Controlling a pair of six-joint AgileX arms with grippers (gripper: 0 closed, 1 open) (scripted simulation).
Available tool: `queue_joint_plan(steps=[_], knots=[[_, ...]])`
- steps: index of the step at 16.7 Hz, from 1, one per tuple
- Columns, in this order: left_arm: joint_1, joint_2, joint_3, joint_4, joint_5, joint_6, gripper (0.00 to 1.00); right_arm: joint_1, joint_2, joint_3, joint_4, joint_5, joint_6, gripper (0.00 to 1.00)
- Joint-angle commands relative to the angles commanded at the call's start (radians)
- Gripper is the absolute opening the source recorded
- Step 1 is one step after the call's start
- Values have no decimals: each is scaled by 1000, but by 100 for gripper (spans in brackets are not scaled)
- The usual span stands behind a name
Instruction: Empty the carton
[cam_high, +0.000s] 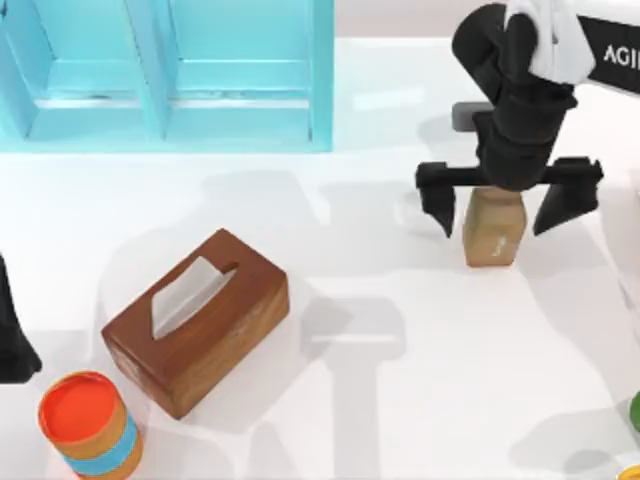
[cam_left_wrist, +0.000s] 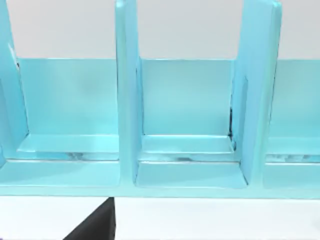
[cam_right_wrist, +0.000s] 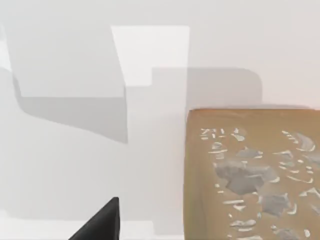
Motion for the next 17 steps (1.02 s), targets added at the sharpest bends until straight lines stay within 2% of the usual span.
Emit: queue_joint_plan(steps=[8, 14, 17], knots=[[0, 0, 0, 0, 0, 0, 100, -1, -35, 233, -271, 0, -3, 100], [0, 0, 0, 0, 0, 0, 100, -14, -36, 236, -277, 0, -17, 100], [0, 0, 0, 0, 0, 0, 100, -110, -64, 216, -284, 0, -113, 100]])
